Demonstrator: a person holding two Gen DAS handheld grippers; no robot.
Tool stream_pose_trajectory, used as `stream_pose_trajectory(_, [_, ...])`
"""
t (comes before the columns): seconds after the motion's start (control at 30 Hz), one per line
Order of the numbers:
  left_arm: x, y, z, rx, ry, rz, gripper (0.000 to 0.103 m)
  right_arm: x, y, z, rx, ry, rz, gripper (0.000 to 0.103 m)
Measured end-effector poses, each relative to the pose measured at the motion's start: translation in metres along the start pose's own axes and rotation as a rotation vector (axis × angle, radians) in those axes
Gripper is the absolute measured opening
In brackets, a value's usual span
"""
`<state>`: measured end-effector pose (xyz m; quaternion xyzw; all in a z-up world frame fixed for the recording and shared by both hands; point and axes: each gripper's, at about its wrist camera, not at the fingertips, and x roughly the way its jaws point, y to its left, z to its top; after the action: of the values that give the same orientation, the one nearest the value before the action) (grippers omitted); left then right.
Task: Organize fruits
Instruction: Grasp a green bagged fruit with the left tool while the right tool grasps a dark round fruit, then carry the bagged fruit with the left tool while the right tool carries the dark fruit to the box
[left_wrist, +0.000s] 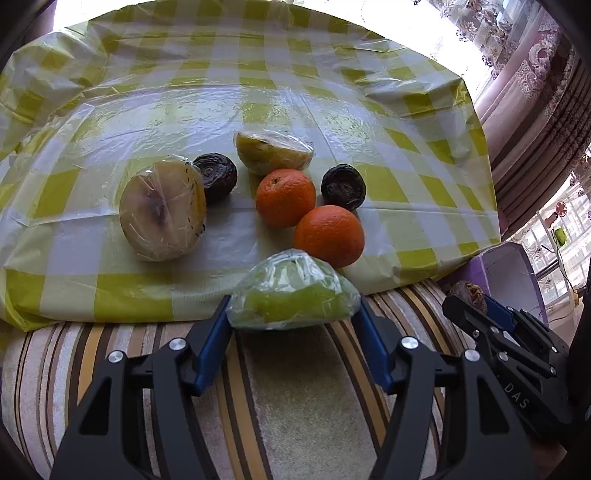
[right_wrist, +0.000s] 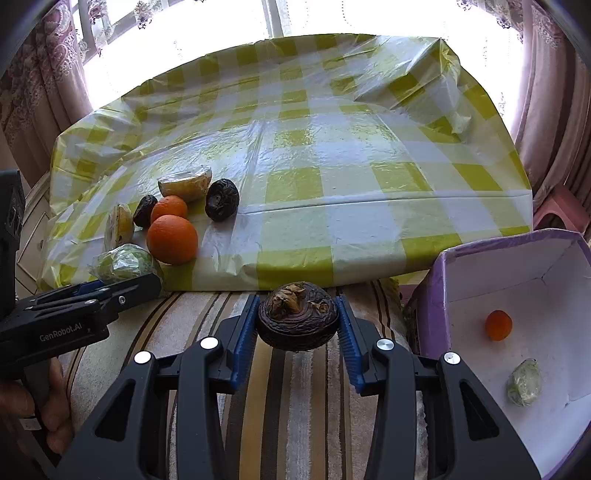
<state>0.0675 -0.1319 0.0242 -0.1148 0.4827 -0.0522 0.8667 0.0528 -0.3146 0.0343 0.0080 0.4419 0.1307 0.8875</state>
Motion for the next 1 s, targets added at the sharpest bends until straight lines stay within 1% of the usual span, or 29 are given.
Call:
stream_pose_trajectory(0.23, [-0.007,-0.005,-0.004,0.021,-0.015,0.012,0.062,-0.007,-0.005,-0.002,0.008,-0.005,-0.016,0.041])
stream_pose_trajectory(0.5, [-0.021,-0.024,-0.007,0.061,-0.045,0.0,0.062,-0.023,-0.03,-0.008,0.045,-0.027,-0.052,0.041])
stream_pose_trajectory(0.73, [-0.029,-0.057,-0.01,0.137,-0.066,-0.025,0.062,-0.038,-0.061,-0.013,0.09,-0.055,-0.104,0.041])
stream_pose_trajectory(1.0, [-0.022,-0.123,-0.018,0.28,-0.064,-0.093,0.062,-0.055,-0.103,-0.028,0.152,-0.075,-0.183,0.041])
